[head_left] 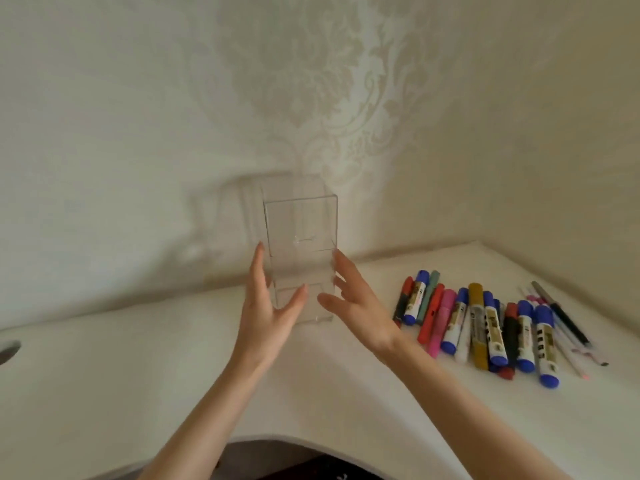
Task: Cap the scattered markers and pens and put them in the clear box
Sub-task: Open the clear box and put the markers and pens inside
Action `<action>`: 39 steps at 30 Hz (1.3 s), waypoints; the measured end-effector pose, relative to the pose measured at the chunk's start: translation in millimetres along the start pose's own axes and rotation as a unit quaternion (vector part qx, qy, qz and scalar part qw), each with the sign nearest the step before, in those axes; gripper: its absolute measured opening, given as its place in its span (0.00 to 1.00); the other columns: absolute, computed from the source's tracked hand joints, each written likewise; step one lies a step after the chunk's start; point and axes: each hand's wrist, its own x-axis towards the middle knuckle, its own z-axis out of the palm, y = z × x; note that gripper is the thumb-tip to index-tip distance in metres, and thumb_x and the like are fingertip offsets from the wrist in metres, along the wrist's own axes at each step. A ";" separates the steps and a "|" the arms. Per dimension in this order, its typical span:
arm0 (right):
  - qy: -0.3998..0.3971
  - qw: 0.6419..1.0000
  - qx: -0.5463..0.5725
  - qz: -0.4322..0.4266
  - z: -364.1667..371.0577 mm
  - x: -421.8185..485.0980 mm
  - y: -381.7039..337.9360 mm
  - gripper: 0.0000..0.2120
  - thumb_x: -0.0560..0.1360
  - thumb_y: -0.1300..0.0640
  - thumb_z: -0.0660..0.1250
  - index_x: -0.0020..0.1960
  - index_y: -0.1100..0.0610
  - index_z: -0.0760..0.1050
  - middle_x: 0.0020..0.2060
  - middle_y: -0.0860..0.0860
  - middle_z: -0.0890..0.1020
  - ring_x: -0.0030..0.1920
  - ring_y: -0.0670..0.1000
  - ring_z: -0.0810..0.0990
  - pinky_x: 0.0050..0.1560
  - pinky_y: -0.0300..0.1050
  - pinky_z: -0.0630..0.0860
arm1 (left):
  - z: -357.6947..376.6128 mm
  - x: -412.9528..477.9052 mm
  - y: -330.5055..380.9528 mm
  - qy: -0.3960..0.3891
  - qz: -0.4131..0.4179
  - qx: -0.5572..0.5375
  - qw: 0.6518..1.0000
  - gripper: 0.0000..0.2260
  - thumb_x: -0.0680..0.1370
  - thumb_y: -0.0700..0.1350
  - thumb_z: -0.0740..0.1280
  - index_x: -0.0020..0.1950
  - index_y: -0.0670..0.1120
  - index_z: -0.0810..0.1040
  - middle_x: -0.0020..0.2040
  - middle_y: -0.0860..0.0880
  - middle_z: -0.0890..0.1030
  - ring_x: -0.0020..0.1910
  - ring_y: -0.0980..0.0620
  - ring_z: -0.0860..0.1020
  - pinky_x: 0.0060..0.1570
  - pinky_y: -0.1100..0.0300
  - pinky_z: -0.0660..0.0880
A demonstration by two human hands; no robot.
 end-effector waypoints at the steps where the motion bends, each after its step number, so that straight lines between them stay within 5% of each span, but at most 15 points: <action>1: 0.009 1.000 0.012 -0.001 3.4 -0.6 -1.1 0.34 0.76 0.59 0.62 0.75 0.44 0.50 0.73 0.40 0.59 0.73 0.45 0.58 0.70 0.43 0.58 | 2.0 -0.1 -0.6 -0.023 0.005 -0.016 1.000 0.39 0.72 0.49 0.70 0.72 0.63 0.47 0.75 0.57 0.57 0.73 0.60 0.58 0.71 0.49 0.60; 7: 0.065 0.998 -0.010 -0.006 -15.2 -31.6 1.0 0.31 0.76 0.62 0.61 0.71 0.40 0.54 0.65 0.34 0.64 0.70 0.45 0.63 0.71 0.47 0.60 | 16.2 -13.6 5.5 -0.095 0.038 -0.023 0.994 0.36 0.72 0.53 0.69 0.66 0.74 0.47 0.74 0.57 0.60 0.72 0.58 0.60 0.68 0.48 0.65; 10: 0.089 0.994 -0.052 -0.020 -31.1 -45.3 -3.6 0.32 0.77 0.60 0.62 0.72 0.38 0.51 0.68 0.38 0.63 0.71 0.45 0.60 0.69 0.47 0.59 | 21.3 -17.1 11.6 -0.100 0.056 0.018 0.993 0.33 0.74 0.51 0.68 0.70 0.67 0.51 0.70 0.59 0.63 0.69 0.59 0.64 0.67 0.50 0.67; 16: 0.148 0.978 -0.112 -0.095 -42.7 -51.8 -27.8 0.32 0.71 0.58 0.60 0.70 0.37 0.55 0.74 0.41 0.57 0.73 0.42 0.54 0.68 0.42 0.53 | 12.9 -11.5 35.0 -0.070 0.141 0.027 0.987 0.25 0.75 0.40 0.66 0.70 0.53 0.64 0.71 0.54 0.65 0.70 0.63 0.60 0.65 0.77 0.54; 22: 0.163 0.971 -0.046 -0.167 -57.3 -21.1 -60.6 0.37 0.66 0.61 0.57 0.73 0.40 0.57 0.72 0.40 0.61 0.72 0.39 0.57 0.65 0.36 0.55 | 4.5 22.5 75.3 -0.118 0.130 -0.090 0.980 0.28 0.70 0.40 0.58 0.64 0.67 0.62 0.67 0.68 0.63 0.68 0.71 0.59 0.65 0.77 0.56; 26: 0.170 0.966 -0.003 -0.195 -68.3 11.4 -82.8 0.37 0.66 0.62 0.56 0.73 0.42 0.58 0.73 0.41 0.62 0.73 0.41 0.58 0.73 0.45 0.56 | 7.5 53.9 92.3 -0.156 0.125 -0.122 0.972 0.31 0.70 0.40 0.57 0.64 0.72 0.58 0.72 0.60 0.61 0.71 0.60 0.60 0.66 0.64 0.60; 31: 0.178 0.970 -0.019 -0.166 -74.5 40.1 -90.9 0.23 0.79 0.43 0.53 0.72 0.34 0.51 0.73 0.47 0.61 0.71 0.45 0.61 0.69 0.52 0.61 | 17.3 86.8 92.5 -0.163 0.121 -0.113 0.973 0.31 0.78 0.37 0.57 0.70 0.67 0.53 0.70 0.57 0.63 0.62 0.61 0.69 0.54 0.66 0.67; 34: 0.206 0.964 -0.052 -0.160 -77.1 50.9 -93.3 0.22 0.81 0.44 0.47 0.74 0.40 0.50 0.73 0.54 0.62 0.64 0.39 0.70 0.72 0.59 0.59 | 23.4 93.8 83.5 -0.144 0.089 -0.130 0.977 0.31 0.74 0.43 0.60 0.74 0.58 0.53 0.65 0.61 0.67 0.55 0.64 0.71 0.54 0.64 0.68; 36: 0.217 0.964 -0.048 -0.144 -78.6 57.4 -92.4 0.22 0.82 0.48 0.47 0.75 0.45 0.51 0.71 0.61 0.63 0.58 0.42 0.73 0.72 0.58 0.59 | 28.5 89.4 76.4 -0.140 0.072 -0.127 0.979 0.32 0.71 0.46 0.59 0.75 0.53 0.55 0.68 0.59 0.66 0.61 0.63 0.69 0.61 0.62 0.65; 39: 0.218 0.966 -0.030 -0.134 -77.3 63.1 -85.1 0.22 0.82 0.48 0.47 0.75 0.45 0.52 0.75 0.50 0.59 0.73 0.46 0.60 0.74 0.50 0.55 | 34.4 77.0 66.6 -0.159 0.084 -0.098 0.979 0.31 0.72 0.48 0.59 0.74 0.49 0.55 0.73 0.56 0.59 0.72 0.59 0.58 0.69 0.62 0.57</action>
